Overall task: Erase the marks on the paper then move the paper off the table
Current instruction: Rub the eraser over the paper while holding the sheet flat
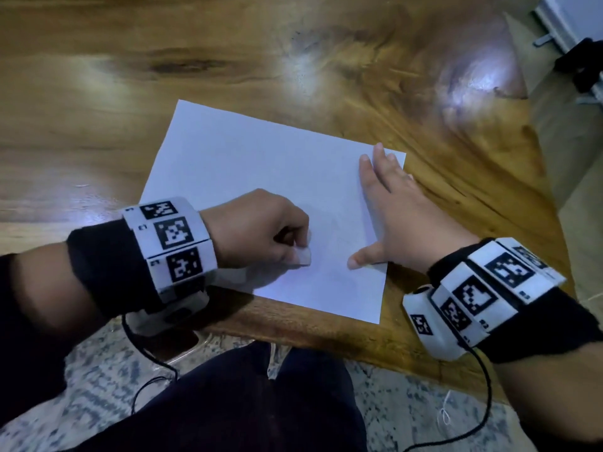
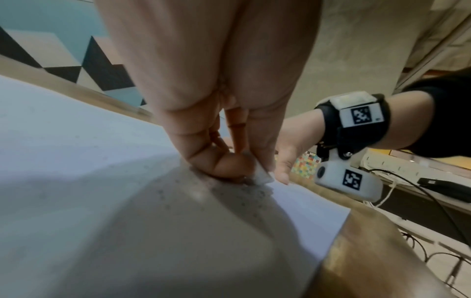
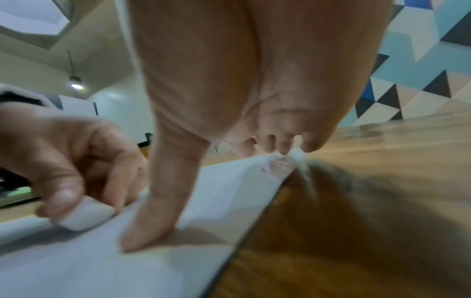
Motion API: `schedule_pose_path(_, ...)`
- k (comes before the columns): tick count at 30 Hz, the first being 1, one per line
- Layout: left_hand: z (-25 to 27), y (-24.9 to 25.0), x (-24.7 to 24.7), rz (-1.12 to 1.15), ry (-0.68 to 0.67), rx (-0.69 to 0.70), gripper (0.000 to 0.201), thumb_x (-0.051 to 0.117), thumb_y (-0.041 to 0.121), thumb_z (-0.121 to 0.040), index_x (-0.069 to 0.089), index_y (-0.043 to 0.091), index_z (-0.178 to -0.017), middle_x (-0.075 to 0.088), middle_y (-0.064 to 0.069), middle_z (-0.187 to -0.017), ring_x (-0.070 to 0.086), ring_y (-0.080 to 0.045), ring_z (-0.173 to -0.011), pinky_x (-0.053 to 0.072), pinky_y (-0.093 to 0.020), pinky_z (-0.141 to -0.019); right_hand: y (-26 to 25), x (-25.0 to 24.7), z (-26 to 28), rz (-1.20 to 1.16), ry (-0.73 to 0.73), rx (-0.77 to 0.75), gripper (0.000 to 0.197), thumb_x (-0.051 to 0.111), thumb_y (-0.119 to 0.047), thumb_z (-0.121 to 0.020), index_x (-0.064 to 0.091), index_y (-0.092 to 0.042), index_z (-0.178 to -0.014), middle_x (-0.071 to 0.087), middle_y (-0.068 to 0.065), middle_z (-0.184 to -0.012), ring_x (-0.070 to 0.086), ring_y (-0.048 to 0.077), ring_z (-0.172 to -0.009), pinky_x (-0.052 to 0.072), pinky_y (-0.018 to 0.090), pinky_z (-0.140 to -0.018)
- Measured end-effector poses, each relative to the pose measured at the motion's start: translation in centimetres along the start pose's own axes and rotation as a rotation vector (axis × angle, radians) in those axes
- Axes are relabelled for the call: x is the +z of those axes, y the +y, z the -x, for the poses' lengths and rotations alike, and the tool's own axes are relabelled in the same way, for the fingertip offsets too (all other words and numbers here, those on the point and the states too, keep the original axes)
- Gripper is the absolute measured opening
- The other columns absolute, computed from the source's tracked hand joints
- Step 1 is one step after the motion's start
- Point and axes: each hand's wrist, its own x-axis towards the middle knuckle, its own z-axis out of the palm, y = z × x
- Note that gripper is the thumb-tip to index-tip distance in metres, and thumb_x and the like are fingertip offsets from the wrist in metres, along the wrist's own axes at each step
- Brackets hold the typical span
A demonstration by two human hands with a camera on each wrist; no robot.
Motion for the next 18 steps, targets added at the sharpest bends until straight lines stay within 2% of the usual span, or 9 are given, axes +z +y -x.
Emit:
schedule_pose_path(3,-0.1,0.4,-0.3,0.002,-0.017,-0.024,0.016,0.069,0.029,-0.074,0.066,0.022,-0.088,0.063,0.006,-0.08,0.056,-0.012,-0.077,0.04,-0.018,-0.066,-0.7,0.5,0.5,0.015,-0.015,0.05,0.132,0.073,-0.059,-0.067,-0.021,-0.009,-0.146,-0.034,0.01,-0.151,-0.024,0.021,-0.142,-0.008,0.032,-0.116)
schedule_pose_path(4,-0.3,0.4,-0.6,0.0,0.009,-0.026,0.016,0.07,0.03,-0.074,0.066,0.022,-0.087,0.064,0.006,-0.08,0.056,-0.012,-0.075,0.04,-0.017,-0.066,-0.9,0.7,0.5,0.025,-0.024,0.059,0.134,0.071,-0.061,-0.066,-0.022,-0.008,-0.146,-0.035,0.012,-0.15,-0.026,0.022,-0.142,-0.008,0.033,-0.117)
schedule_pose_path(6,-1.6,0.6,-1.4,-0.048,0.115,-0.005,0.018,0.069,0.032,-0.074,0.066,0.021,-0.087,0.06,0.006,-0.076,0.051,-0.012,-0.071,0.033,-0.014,-0.057,-1.0,1.1,0.5,0.058,-0.033,0.074,0.139,0.07,-0.067,-0.063,-0.025,-0.007,-0.144,-0.037,0.013,-0.149,-0.028,0.024,-0.14,-0.01,0.036,-0.117)
schedule_pose_path(8,-3.2,1.2,-2.0,-0.131,0.172,0.017,0.017,0.067,0.028,-0.076,0.065,0.017,-0.088,0.054,0.003,-0.076,0.048,-0.016,-0.072,0.027,-0.023,-0.056,-1.2,1.3,0.3,0.084,-0.035,0.088,0.14,0.068,-0.07,-0.061,-0.025,-0.007,-0.144,-0.037,0.014,-0.149,-0.028,0.024,-0.14,-0.011,0.039,-0.117)
schedule_pose_path(10,-4.2,2.0,-1.7,-0.185,0.155,0.056,0.011,0.064,0.02,-0.077,0.063,0.013,-0.086,0.051,-0.001,-0.081,0.05,-0.022,-0.077,0.03,-0.025,-0.064,-1.2,1.2,0.3,0.117,-0.027,0.097,0.14,0.065,-0.073,-0.06,-0.024,-0.007,-0.144,-0.035,0.014,-0.15,-0.026,0.024,-0.141,-0.011,0.041,-0.117)
schedule_pose_path(12,-3.4,2.2,-0.4,-0.175,0.121,0.13,0.005,0.059,0.016,-0.077,0.06,0.011,-0.075,0.05,-0.004,-0.079,0.051,-0.026,-0.076,0.034,-0.028,-0.066,-1.2,1.2,0.4,0.15,-0.02,0.102,0.139,0.062,-0.076,-0.06,-0.024,-0.007,-0.145,-0.033,0.014,-0.151,-0.024,0.024,-0.142,-0.013,0.043,-0.115)
schedule_pose_path(15,0.2,2.3,1.9,-0.079,-0.021,0.189,0.026,0.047,0.031,-0.079,0.056,0.012,-0.063,0.049,-0.001,-0.073,0.051,-0.022,-0.066,0.034,-0.025,-0.061,-1.2,1.1,0.5,0.169,-0.008,0.103,0.139,0.058,-0.079,-0.059,-0.023,-0.007,-0.145,-0.032,0.013,-0.151,-0.024,0.023,-0.142,-0.014,0.044,-0.114)
schedule_pose_path(17,1.1,1.9,2.3,-0.053,-0.117,0.15,0.024,0.053,0.03,-0.083,0.063,0.012,-0.07,0.05,0.001,-0.077,0.051,-0.017,-0.069,0.038,-0.023,-0.065,-1.2,1.1,0.6,0.17,-0.006,0.1,0.138,0.058,-0.08,-0.06,-0.024,-0.007,-0.145,-0.032,0.013,-0.152,-0.024,0.023,-0.142,-0.015,0.044,-0.114)
schedule_pose_path(18,0.7,1.7,1.8,-0.058,-0.105,0.14,0.02,0.056,0.028,-0.082,0.067,0.013,-0.076,0.052,0.0,-0.08,0.053,-0.017,-0.073,0.041,-0.024,-0.068,-1.2,1.1,0.7,0.17,-0.008,0.1,0.138,0.057,-0.079,-0.06,-0.024,-0.007,-0.145,-0.032,0.013,-0.151,-0.024,0.023,-0.142,-0.014,0.044,-0.115)
